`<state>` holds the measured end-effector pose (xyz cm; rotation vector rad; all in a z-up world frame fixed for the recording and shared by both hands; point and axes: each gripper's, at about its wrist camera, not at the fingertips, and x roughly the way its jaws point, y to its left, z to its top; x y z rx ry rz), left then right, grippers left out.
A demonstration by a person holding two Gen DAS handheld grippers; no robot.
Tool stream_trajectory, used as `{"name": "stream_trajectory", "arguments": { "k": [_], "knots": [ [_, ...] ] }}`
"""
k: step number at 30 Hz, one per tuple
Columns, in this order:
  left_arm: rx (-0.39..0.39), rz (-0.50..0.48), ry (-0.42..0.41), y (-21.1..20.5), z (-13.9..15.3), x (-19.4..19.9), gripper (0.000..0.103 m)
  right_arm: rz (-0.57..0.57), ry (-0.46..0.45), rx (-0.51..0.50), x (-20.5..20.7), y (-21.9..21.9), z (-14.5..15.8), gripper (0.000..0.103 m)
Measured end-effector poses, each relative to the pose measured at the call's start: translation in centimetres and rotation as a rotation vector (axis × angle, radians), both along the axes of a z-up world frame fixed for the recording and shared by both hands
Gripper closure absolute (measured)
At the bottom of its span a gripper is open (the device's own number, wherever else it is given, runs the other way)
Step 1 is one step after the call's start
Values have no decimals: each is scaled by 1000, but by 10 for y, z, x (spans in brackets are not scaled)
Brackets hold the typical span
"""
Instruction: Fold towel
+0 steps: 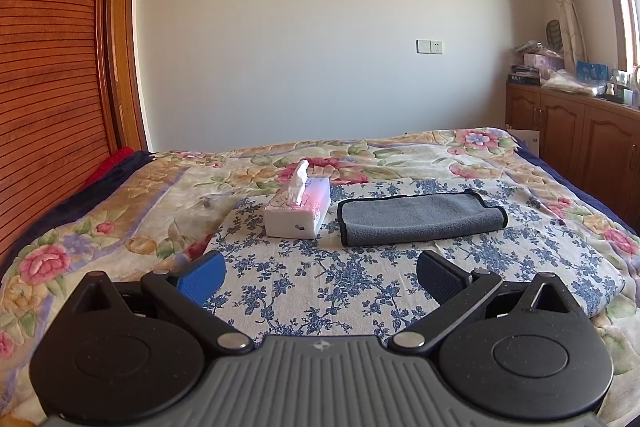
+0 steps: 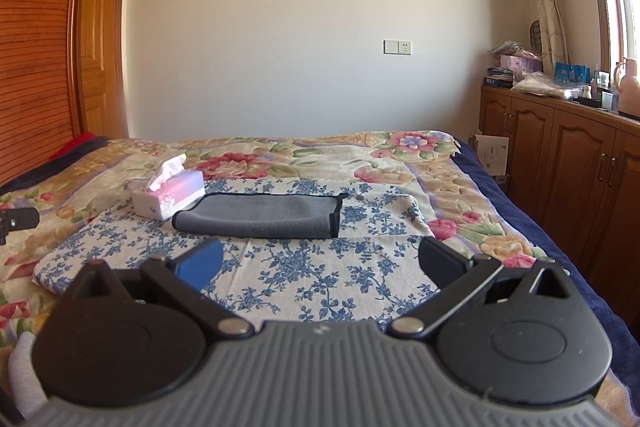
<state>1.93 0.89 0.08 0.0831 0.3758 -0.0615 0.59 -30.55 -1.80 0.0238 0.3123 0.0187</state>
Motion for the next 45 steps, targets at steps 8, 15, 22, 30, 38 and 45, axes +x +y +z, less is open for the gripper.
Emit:
{"name": "stream_trajectory", "arguments": {
  "k": [8,15,22,30,38,45],
  "knots": [
    [1,0,0,-1,0,0,0,0,1,0,0,0,0,0],
    [3,-1,-1,-1,0,0,0,-1,1,1,0,-2,0,0],
    [5,-2,-1,-1,0,0,0,0,1,1,0,-1,-1,0],
    [7,-1,-1,-2,0,0,0,0,2,1,0,-2,0,0],
    [7,-1,-1,-2,0,-1,0,0,1,1,-1,-2,0,0],
    [9,0,-2,-3,0,-1,0,0,2,2,-1,-3,0,0]
  ]
}}
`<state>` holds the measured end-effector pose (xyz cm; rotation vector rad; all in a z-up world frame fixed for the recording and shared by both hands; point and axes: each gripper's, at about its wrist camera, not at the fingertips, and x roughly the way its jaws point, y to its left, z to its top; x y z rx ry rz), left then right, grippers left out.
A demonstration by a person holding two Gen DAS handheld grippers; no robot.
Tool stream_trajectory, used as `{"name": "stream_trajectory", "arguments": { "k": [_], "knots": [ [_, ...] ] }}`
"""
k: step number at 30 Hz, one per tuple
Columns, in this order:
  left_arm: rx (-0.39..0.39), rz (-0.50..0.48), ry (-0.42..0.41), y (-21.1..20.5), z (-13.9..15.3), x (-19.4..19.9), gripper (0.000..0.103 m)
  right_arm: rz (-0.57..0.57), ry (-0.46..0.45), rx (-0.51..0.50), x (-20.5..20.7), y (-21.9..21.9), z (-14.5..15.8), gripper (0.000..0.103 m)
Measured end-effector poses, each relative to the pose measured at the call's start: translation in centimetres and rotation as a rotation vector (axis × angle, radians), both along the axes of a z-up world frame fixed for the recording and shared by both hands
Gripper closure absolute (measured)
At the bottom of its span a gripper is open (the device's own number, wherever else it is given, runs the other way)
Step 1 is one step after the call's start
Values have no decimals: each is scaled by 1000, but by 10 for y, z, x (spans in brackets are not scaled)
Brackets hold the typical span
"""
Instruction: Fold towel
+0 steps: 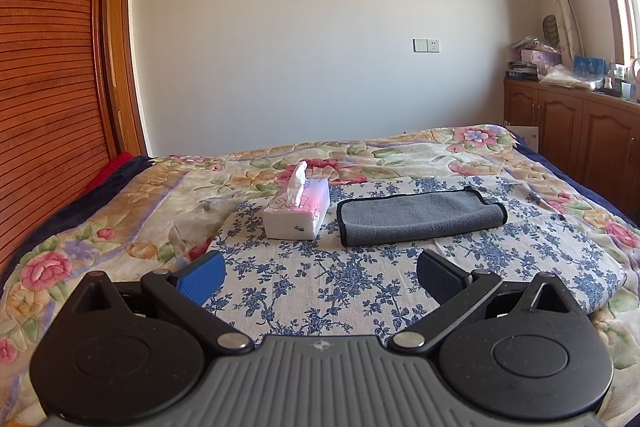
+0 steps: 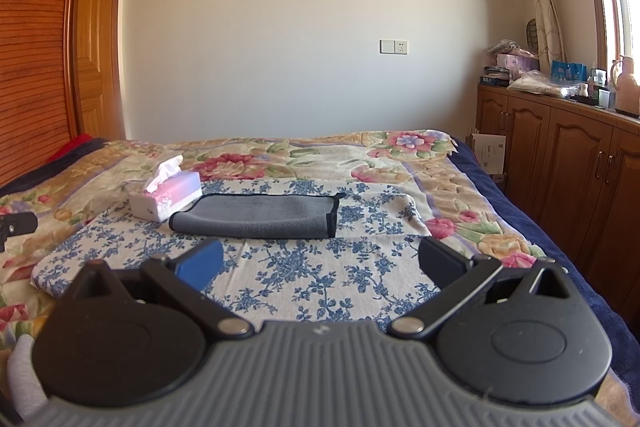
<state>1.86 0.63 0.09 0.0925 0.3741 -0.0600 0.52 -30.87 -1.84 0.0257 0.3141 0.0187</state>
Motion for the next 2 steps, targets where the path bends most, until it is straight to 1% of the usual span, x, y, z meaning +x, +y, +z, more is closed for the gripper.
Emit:
{"name": "stream_trajectory", "arguments": {
  "k": [2],
  "knots": [
    [0,-1,0,0,0,0,0,0,0,0,0,0,0,0]
  ]
}}
